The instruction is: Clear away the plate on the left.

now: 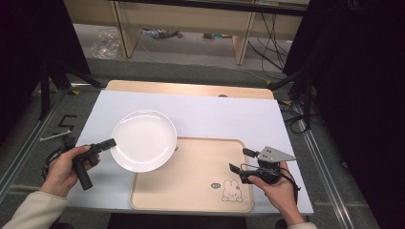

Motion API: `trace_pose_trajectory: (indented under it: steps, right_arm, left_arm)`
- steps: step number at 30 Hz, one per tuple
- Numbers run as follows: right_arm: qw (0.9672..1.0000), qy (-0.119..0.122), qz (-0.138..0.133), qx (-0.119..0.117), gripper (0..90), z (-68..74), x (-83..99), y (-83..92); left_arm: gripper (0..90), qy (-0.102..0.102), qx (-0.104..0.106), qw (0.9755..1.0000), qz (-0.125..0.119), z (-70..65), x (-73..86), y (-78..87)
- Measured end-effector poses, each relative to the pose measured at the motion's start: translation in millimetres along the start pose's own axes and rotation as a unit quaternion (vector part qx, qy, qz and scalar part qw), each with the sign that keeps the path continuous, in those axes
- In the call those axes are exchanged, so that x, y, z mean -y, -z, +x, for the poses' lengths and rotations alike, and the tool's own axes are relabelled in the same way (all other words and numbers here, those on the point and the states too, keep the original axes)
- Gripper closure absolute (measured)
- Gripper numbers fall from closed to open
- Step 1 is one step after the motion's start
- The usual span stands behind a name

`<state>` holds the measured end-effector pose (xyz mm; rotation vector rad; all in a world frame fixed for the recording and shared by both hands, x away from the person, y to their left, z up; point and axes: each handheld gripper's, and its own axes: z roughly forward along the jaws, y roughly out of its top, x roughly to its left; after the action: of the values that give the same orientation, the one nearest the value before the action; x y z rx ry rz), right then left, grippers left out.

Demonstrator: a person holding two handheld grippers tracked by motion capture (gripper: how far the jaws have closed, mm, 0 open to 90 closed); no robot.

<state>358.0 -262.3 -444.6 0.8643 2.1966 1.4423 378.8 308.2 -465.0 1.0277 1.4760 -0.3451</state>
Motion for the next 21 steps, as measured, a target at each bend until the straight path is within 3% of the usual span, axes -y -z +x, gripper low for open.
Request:
trace_pose_trajectory:
  steps: [1, 2, 6, 7, 10, 13, 21]
  right_arm:
    - [1.0000, 0.002, -0.001, 0.002, 21.2, -0.2, -0.1, 0.0]
    - [0.9999, -0.009, -0.001, -0.011, 21.2, 0.8, 0.3, -0.9]
    - [0.9999, -0.009, -0.001, -0.012, 21.2, 0.7, 0.3, -0.9]
    - [0.9999, -0.008, -0.002, -0.011, 21.2, 0.7, 0.2, -0.9]
    - [1.0000, -0.005, 0.008, -0.004, 21.2, 0.5, -0.4, 1.0]
    - [0.9999, -0.010, -0.002, -0.013, 21.2, 0.8, 0.4, -1.2]
    - [1.0000, 0.004, 0.005, 0.002, 21.2, -0.4, -0.5, 1.3]
  left_arm:
    - [86.8, 0.000, 0.000, 1.0000, 0.000, -0.2, 0.3, -0.2]
    - [86.8, -0.001, 0.001, 1.0000, 0.001, -0.3, 0.6, -0.7]
    - [86.7, -0.003, -0.001, 1.0000, 0.007, -0.8, 2.6, -3.1]
    - [86.7, -0.002, 0.007, 1.0000, 0.004, -0.6, 3.3, -4.0]
    - [86.7, -0.003, 0.002, 0.9999, 0.011, -2.5, 3.8, -4.5]
    - [86.7, -0.003, 0.004, 0.9999, 0.012, -3.1, 4.8, -5.5]
    - [86.7, -0.004, 0.005, 0.9998, 0.018, -5.1, 7.7, -9.2]
